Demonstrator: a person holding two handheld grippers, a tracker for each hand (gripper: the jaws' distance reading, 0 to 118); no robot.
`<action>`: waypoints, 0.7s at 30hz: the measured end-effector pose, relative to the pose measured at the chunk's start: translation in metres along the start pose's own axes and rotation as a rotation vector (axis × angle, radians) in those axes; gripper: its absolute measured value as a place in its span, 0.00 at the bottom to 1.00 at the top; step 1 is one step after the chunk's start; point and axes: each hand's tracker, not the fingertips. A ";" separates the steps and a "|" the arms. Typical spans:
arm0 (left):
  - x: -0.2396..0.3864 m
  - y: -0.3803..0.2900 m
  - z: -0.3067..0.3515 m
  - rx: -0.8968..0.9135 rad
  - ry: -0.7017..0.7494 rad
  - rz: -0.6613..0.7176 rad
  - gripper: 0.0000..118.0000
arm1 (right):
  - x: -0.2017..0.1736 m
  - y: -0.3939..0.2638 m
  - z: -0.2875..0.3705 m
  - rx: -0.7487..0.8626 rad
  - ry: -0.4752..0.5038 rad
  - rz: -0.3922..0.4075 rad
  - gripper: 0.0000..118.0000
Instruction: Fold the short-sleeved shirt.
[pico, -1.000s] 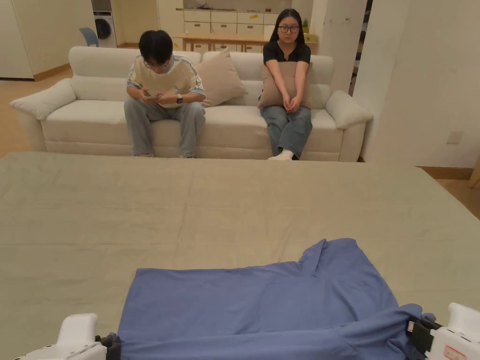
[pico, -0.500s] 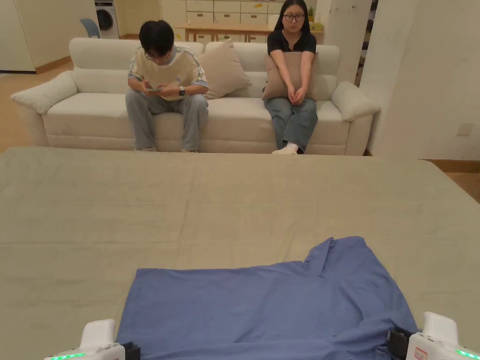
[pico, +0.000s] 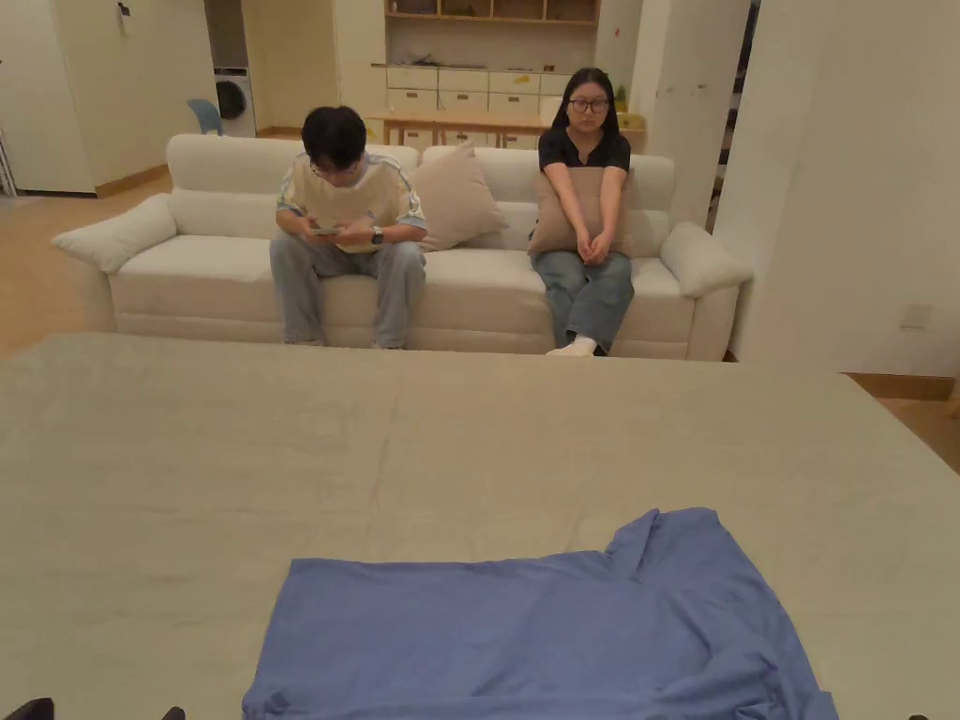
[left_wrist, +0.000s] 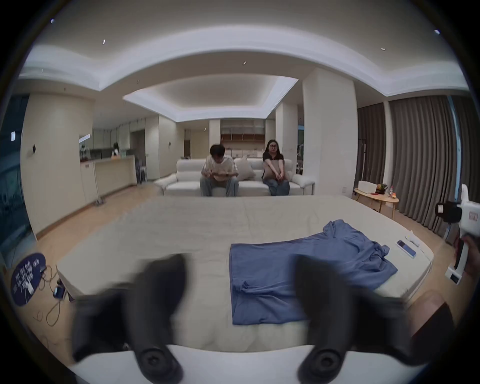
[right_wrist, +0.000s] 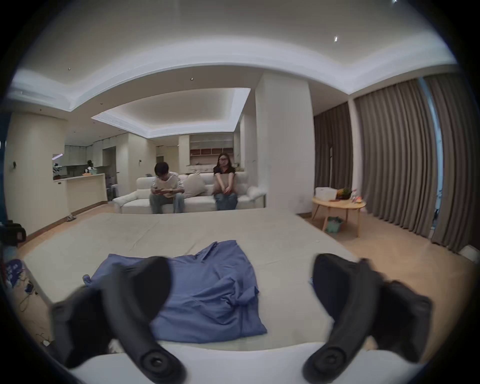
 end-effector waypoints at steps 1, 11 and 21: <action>0.002 -0.005 0.007 0.007 -0.001 -0.001 0.29 | 0.000 -0.004 0.010 0.001 0.017 -0.027 0.81; 0.005 -0.064 -0.075 -0.259 -0.035 0.098 0.00 | 0.002 -0.007 0.027 -0.051 0.048 -0.122 0.00; 0.003 -0.136 -0.192 -0.591 0.034 0.020 0.98 | 0.010 0.000 0.026 -0.059 0.032 -0.153 0.00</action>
